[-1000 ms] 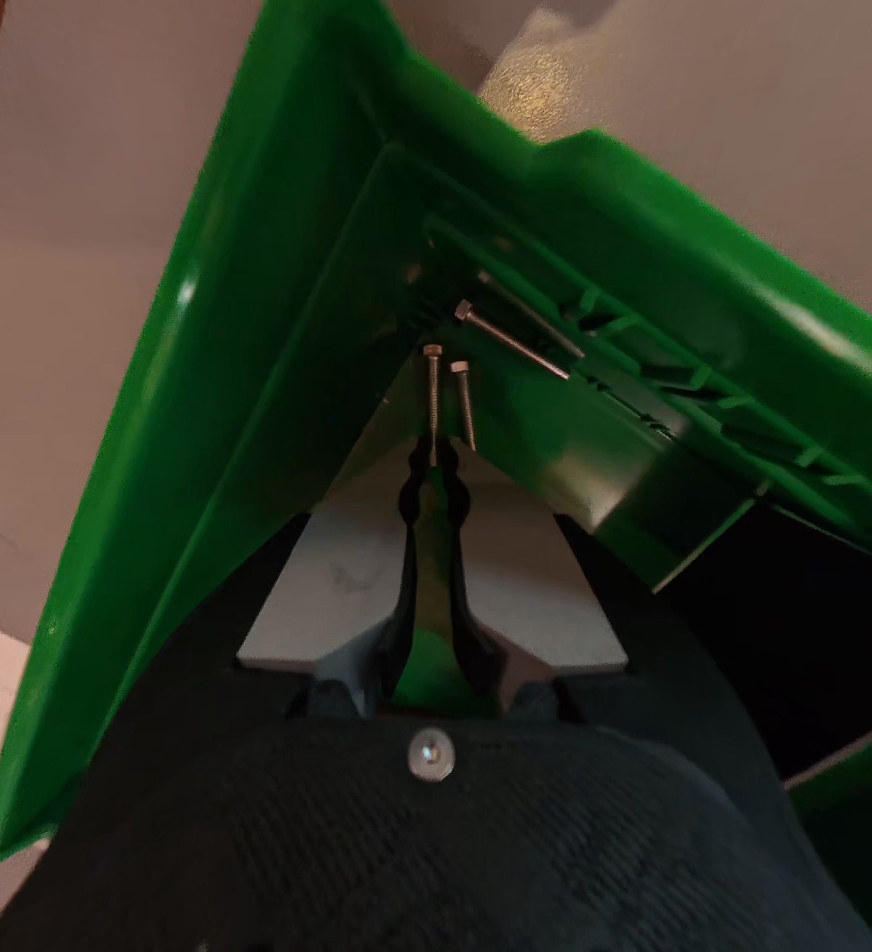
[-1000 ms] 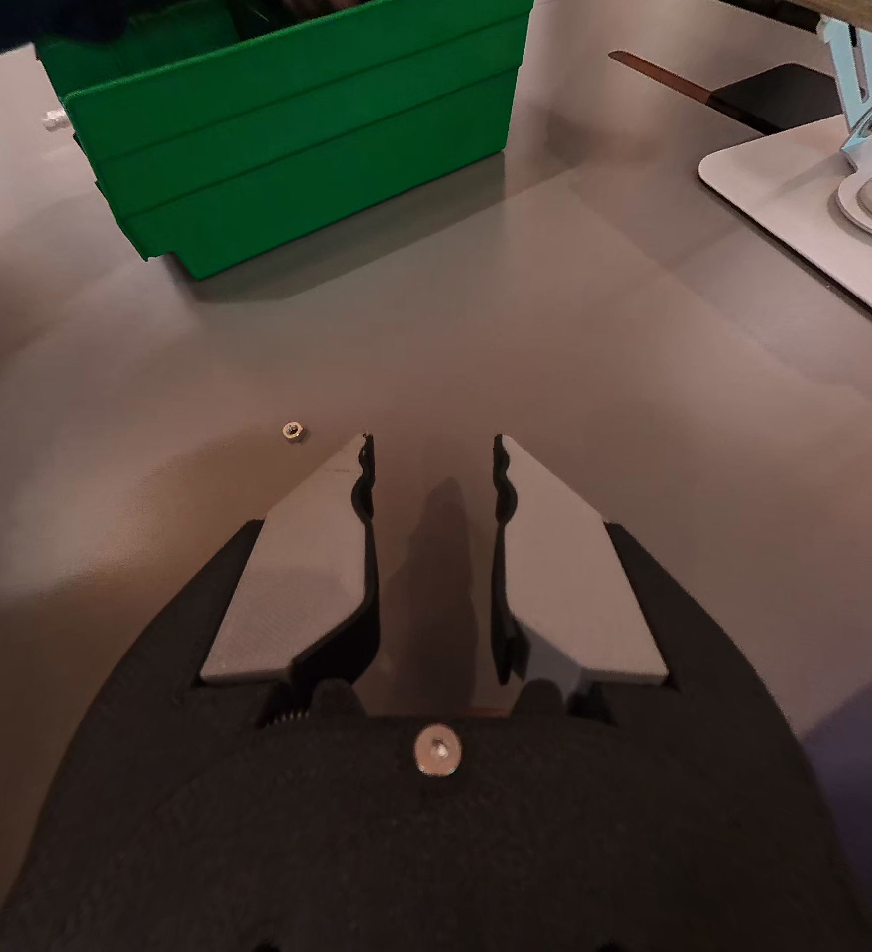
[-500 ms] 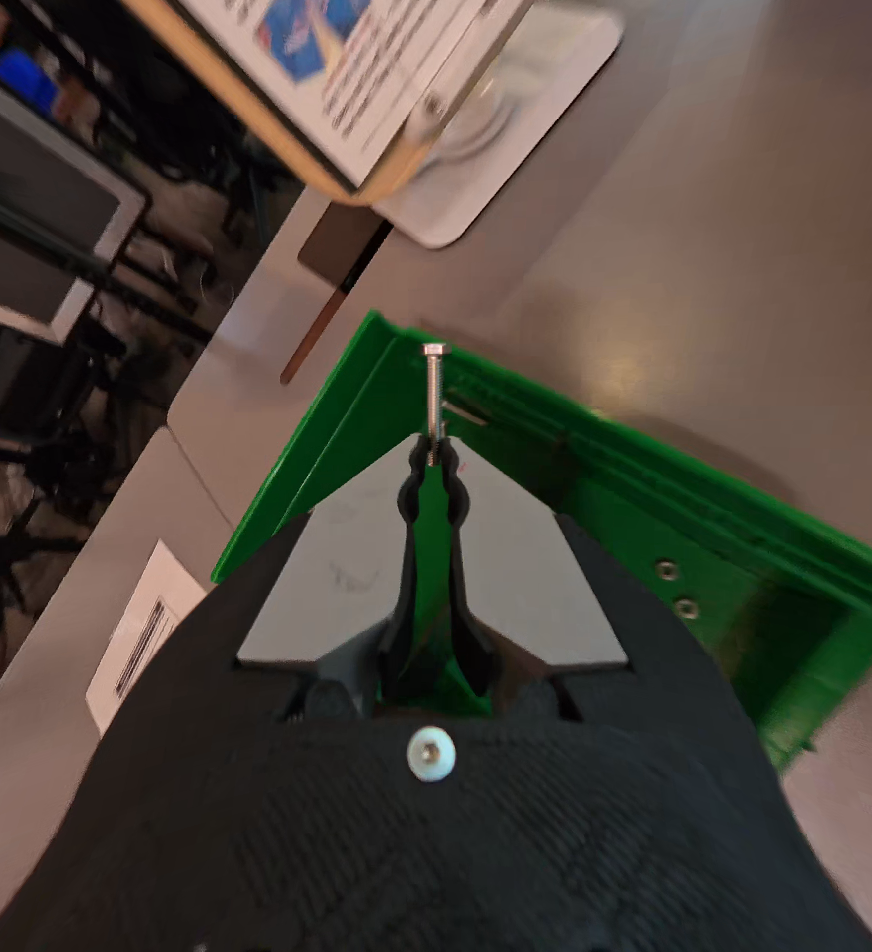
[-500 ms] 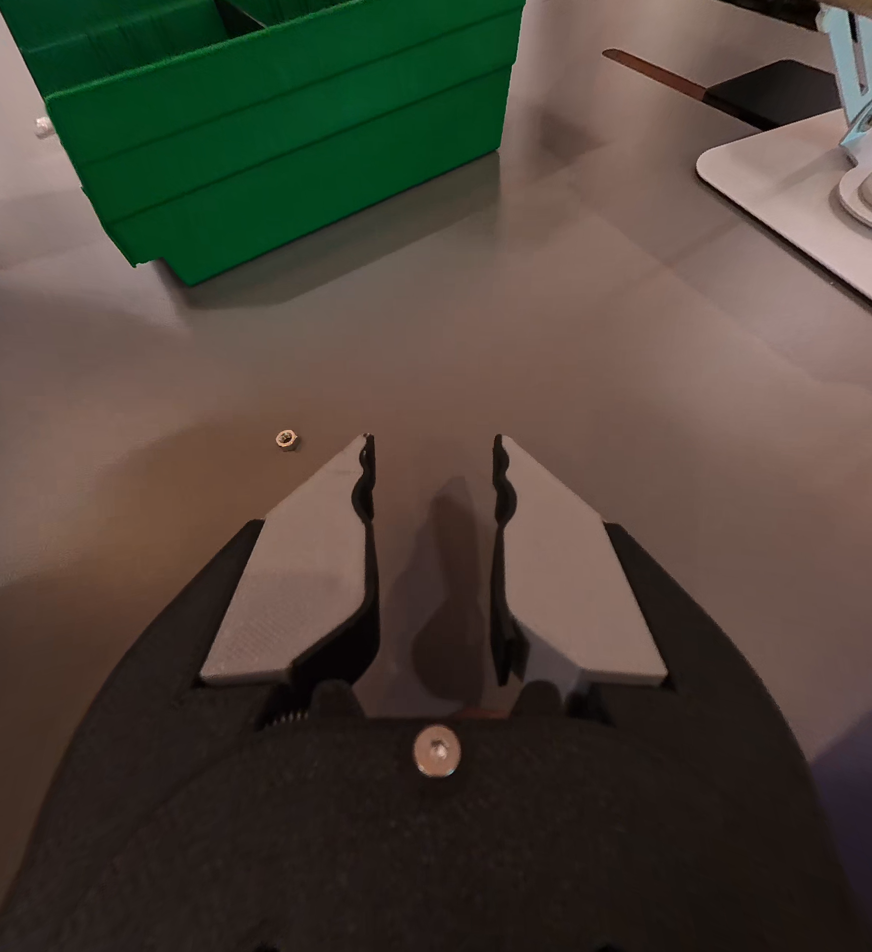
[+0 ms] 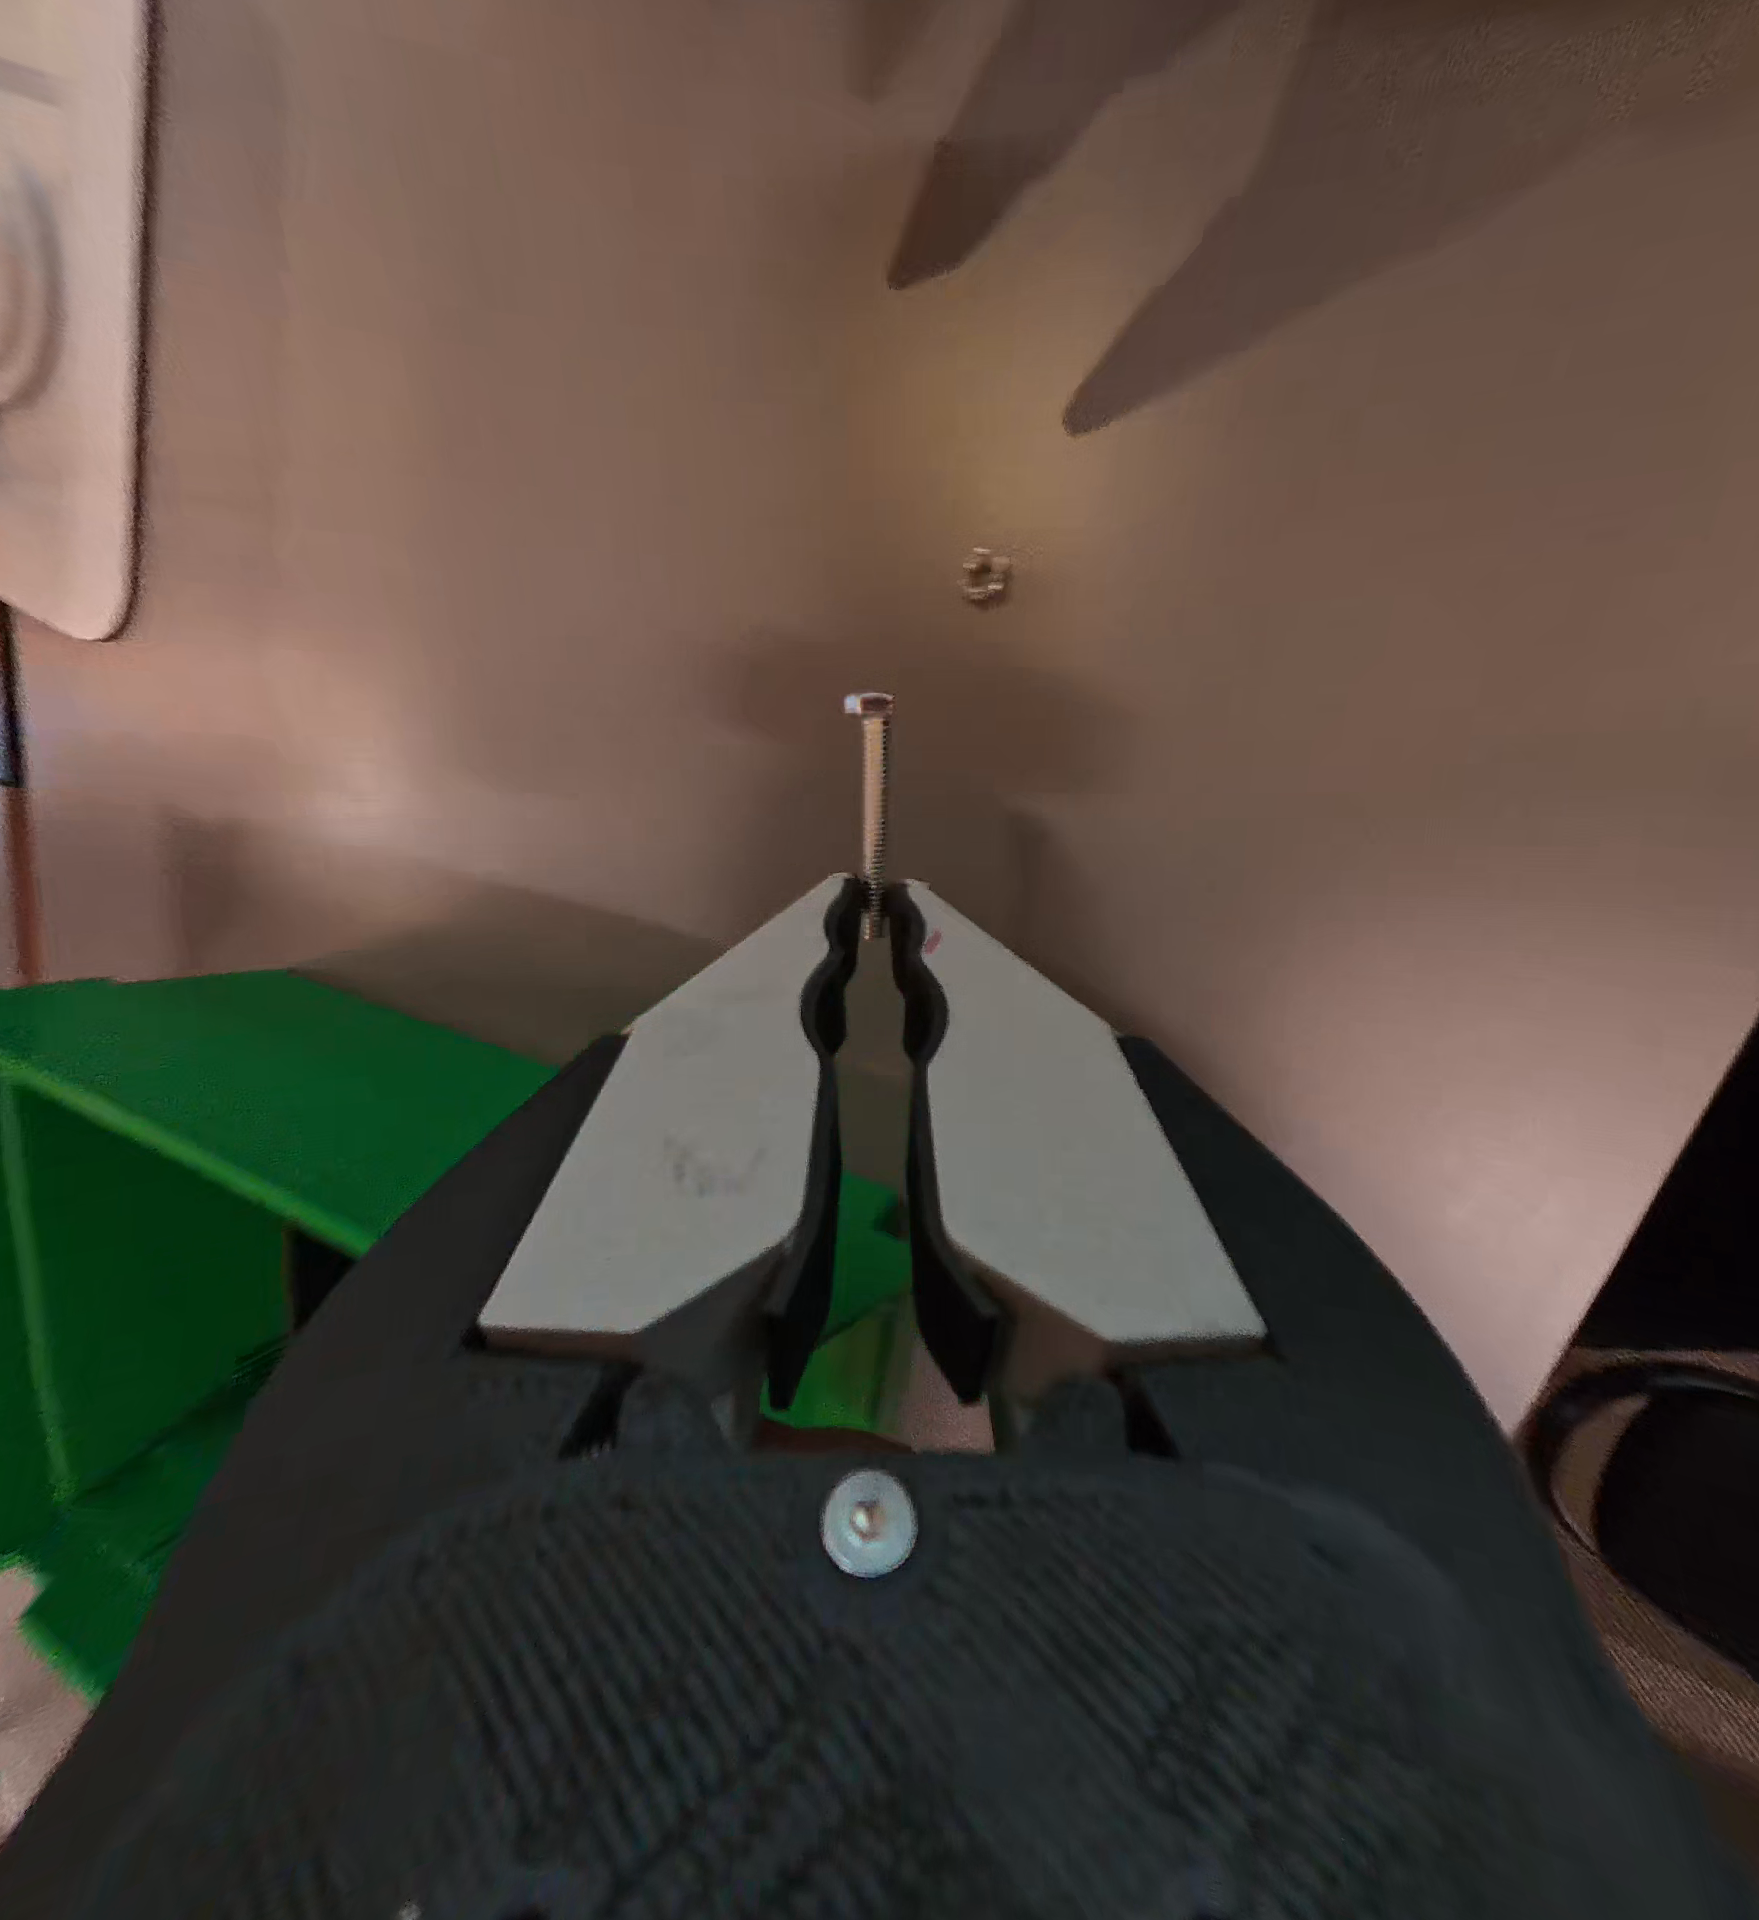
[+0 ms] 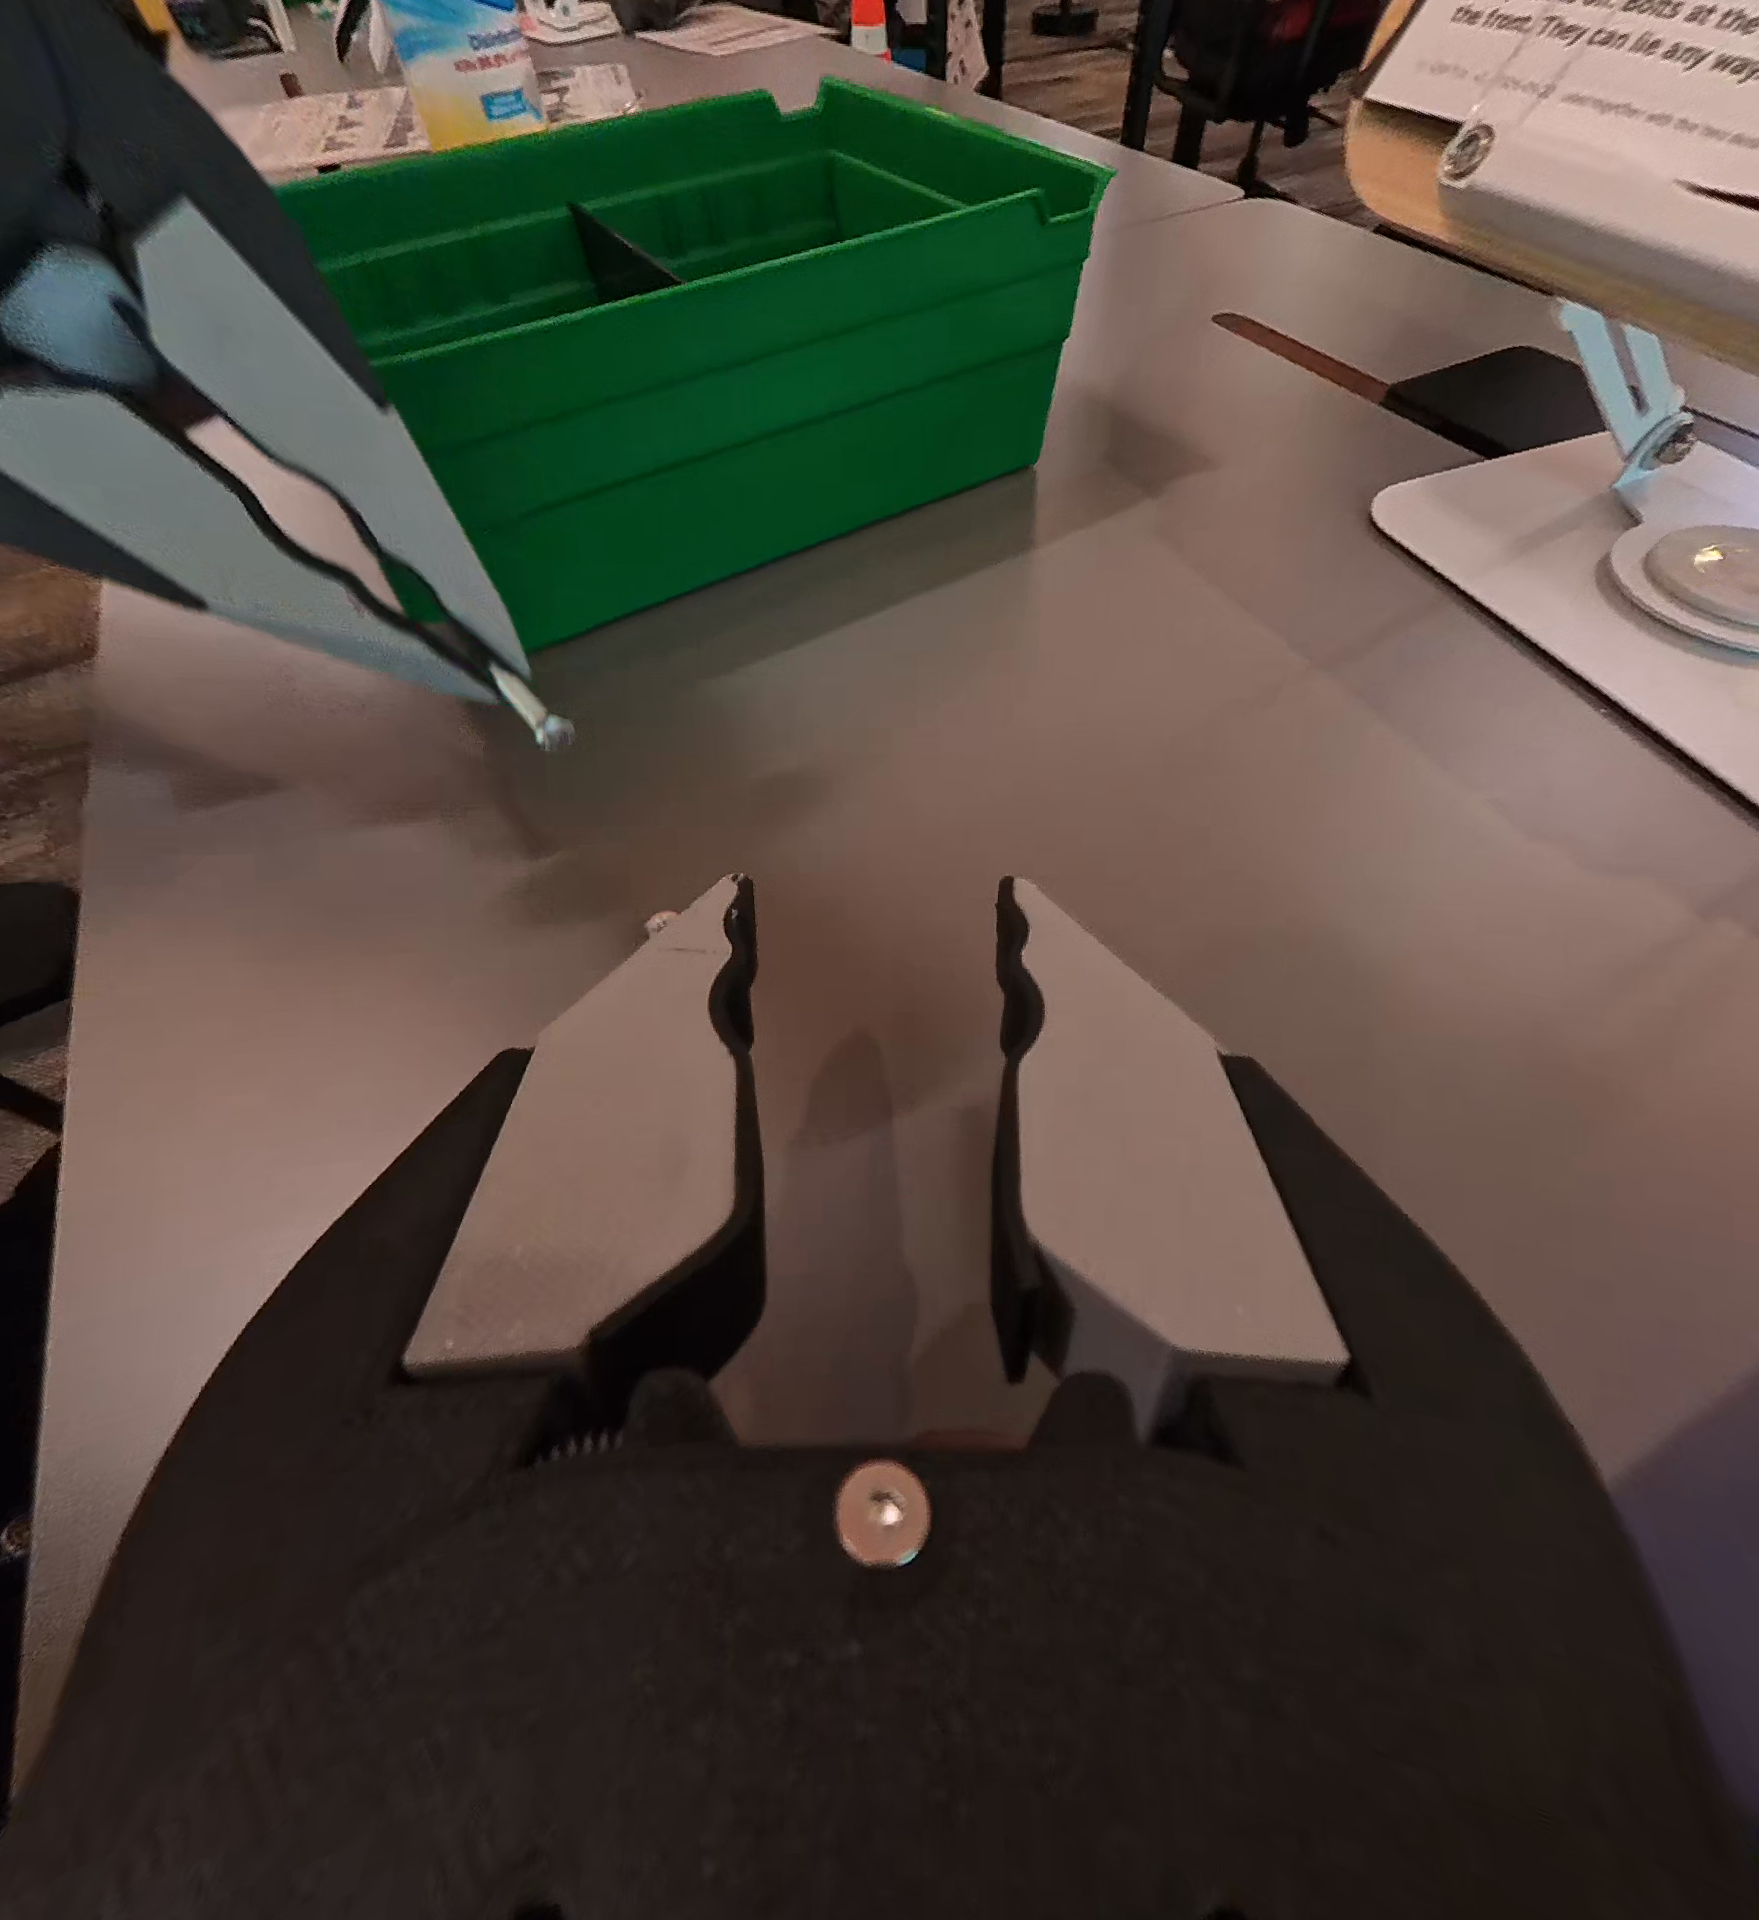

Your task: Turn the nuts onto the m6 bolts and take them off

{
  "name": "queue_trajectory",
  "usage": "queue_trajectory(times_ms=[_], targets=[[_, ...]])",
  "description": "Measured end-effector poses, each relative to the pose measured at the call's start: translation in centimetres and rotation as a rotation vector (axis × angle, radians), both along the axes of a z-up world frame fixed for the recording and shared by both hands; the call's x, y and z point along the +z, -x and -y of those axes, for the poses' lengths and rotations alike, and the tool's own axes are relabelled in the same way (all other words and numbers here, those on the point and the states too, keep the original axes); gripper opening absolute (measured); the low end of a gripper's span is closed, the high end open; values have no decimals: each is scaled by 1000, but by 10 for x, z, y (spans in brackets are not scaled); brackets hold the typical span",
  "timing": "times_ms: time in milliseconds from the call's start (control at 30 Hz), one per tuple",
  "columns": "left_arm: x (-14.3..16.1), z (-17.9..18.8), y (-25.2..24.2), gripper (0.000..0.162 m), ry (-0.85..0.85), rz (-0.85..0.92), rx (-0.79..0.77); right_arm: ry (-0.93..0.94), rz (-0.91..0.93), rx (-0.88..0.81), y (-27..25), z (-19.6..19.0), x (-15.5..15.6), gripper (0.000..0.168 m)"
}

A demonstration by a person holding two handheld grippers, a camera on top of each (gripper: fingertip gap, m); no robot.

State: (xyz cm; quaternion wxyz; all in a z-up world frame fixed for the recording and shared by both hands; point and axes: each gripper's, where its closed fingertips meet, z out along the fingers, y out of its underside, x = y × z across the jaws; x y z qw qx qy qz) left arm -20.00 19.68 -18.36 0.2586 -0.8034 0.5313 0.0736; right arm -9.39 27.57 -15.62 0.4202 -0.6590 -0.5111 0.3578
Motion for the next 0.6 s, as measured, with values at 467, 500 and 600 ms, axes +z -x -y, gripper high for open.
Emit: queue_trajectory(times_ms=[467, 500, 600], targets=[[-44, 18, -12, 3, 80, -19, 7, -53, 208, 400, 45, 86, -34, 45], [-41, 19, -14, 3, 69, -10, 0, -91, 247, 399, 51, 87, -39, 45], [-33, 22, -18, 3, 52, 9, -22, -121, 315, 438, 66, 94, -51, 37]])
